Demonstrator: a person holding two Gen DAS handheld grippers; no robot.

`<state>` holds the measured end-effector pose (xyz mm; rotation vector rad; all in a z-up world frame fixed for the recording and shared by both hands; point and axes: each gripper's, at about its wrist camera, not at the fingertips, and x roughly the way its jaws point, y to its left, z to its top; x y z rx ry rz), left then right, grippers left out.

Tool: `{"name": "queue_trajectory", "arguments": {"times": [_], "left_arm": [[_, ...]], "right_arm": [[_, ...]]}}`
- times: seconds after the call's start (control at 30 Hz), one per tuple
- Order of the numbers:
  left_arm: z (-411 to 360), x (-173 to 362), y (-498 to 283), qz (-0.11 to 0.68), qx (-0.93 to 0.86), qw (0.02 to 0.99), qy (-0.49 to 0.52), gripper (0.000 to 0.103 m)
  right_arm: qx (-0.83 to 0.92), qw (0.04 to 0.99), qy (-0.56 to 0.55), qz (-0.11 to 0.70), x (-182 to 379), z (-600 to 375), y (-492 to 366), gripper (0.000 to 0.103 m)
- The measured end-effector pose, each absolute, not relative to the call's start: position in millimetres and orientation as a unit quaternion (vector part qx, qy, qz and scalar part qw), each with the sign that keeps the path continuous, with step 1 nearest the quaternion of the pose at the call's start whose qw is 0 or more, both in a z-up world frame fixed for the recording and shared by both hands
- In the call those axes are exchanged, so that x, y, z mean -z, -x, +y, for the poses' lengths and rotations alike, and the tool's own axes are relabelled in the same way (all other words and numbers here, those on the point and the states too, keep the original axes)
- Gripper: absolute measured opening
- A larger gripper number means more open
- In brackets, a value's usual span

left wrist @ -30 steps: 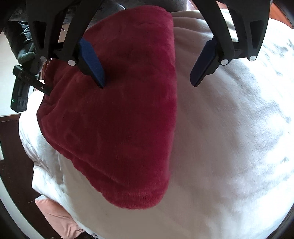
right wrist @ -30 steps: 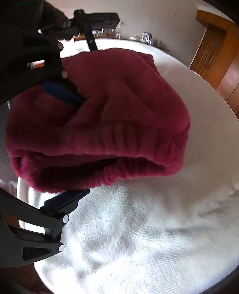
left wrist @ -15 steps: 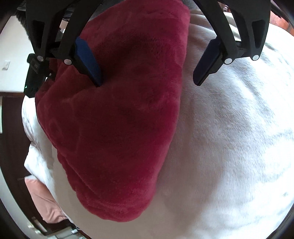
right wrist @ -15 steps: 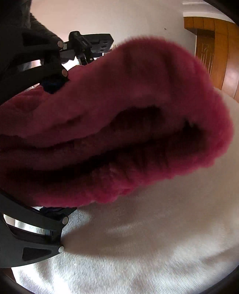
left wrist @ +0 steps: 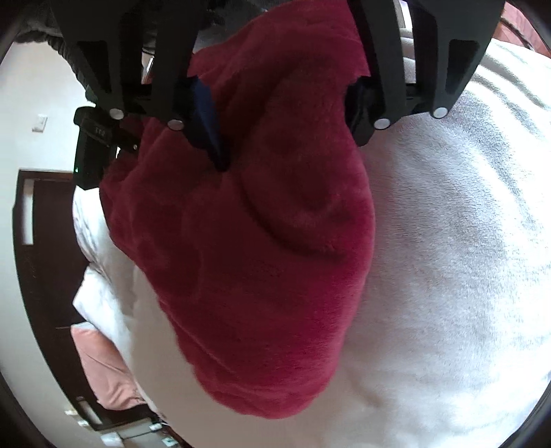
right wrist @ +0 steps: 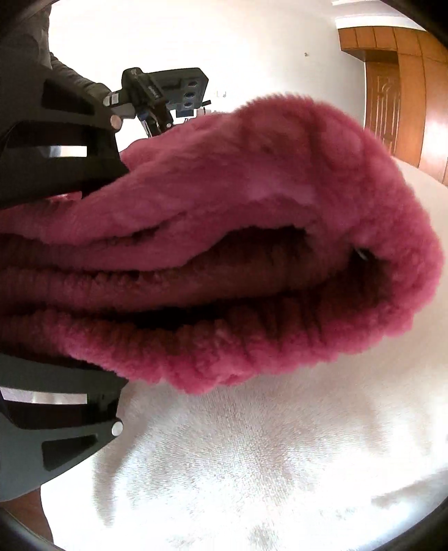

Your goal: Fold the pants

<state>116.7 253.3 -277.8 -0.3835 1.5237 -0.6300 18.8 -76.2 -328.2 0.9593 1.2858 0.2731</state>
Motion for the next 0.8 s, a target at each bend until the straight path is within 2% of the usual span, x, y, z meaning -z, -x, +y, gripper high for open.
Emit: {"name": "queue_trajectory", "arguments": {"times": [0.27,0.57,0.8], "left_arm": [[282,254,-108,0.65,0.314,0.662,0.201,0.044],[323,196,-141,0.589,0.353,0.689,0.233,0.044],[339,159,-224,0.54,0.349,0.729,0.234,0.044]], "right_arm": [[-0.141,0.708,-0.428,0.544,284,-71,-19,0.048],[-0.163,0.755,-0.41,0.485,219,-63,-58,0.048],[-0.171,0.791,-0.376,0.452,189,-45,-144,0.048]]}}
